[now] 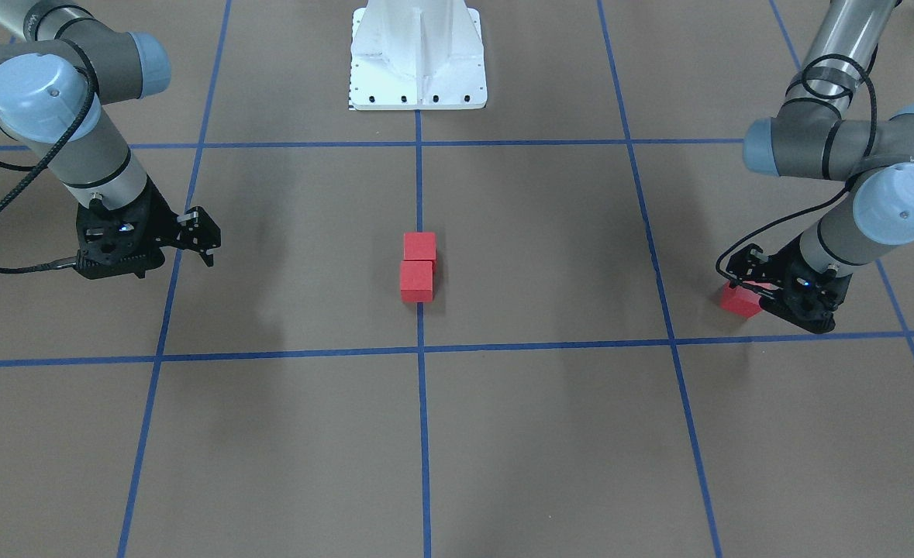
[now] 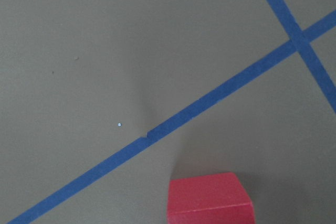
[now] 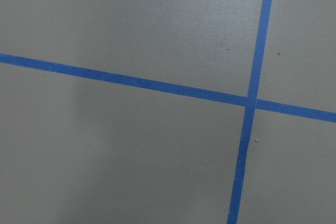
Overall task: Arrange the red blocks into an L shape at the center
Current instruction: 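Lower the left gripper onto the far red cube and grasp it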
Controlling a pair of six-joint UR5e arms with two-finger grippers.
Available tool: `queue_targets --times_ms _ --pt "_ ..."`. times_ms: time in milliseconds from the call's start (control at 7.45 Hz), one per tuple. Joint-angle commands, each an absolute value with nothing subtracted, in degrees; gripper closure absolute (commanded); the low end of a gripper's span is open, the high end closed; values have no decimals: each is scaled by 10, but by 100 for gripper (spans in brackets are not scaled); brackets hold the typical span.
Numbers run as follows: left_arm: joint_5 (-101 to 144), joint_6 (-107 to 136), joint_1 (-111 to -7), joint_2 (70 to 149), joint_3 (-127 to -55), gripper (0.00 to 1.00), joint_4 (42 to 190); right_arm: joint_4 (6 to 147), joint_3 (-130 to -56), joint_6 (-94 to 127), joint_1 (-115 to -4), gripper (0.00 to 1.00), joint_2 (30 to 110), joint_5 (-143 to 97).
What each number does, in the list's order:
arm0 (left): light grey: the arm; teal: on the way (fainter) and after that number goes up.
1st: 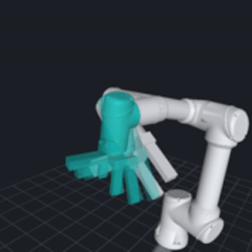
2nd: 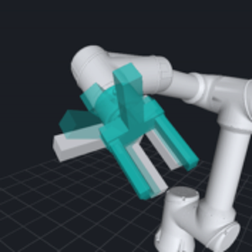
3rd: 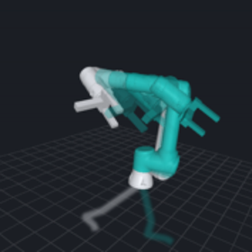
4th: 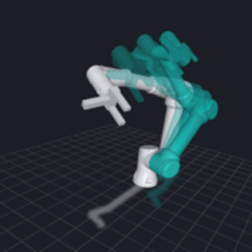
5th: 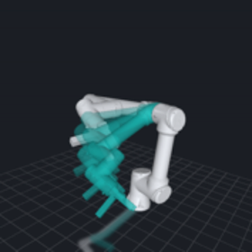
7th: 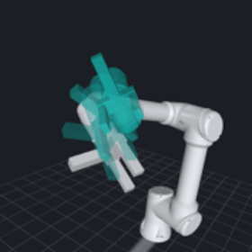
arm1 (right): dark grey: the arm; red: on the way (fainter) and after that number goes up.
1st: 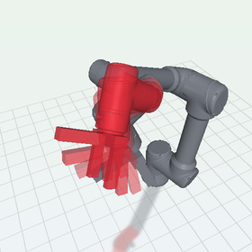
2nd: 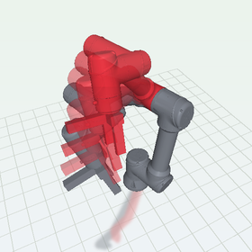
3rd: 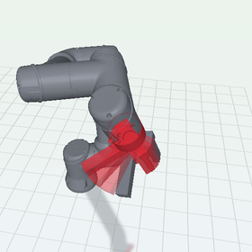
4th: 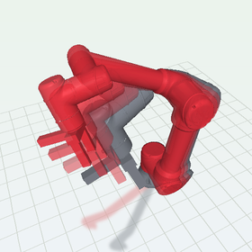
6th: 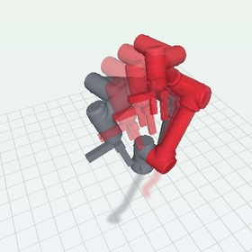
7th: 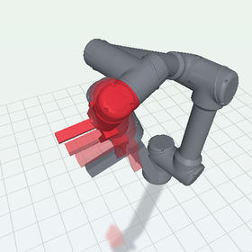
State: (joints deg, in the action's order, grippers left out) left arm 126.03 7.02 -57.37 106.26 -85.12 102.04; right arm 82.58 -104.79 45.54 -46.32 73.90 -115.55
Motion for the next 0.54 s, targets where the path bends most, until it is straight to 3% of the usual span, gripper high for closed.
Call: queue_targets --times_ms 0,134,268,403 --pt "1260 77 -564 1064 -849 3 1020 826 -1048 454 -463 0 739 -1156" --pt "1260 83 -563 1064 -849 11 1020 825 -1045 454 -463 0 739 -1156" --pt "1260 83 -563 1064 -846 43 1020 825 -1044 454 -463 0 739 -1156" --pt "1259 83 -562 1065 -846 96 1020 825 -1044 454 -463 0 739 -1156"
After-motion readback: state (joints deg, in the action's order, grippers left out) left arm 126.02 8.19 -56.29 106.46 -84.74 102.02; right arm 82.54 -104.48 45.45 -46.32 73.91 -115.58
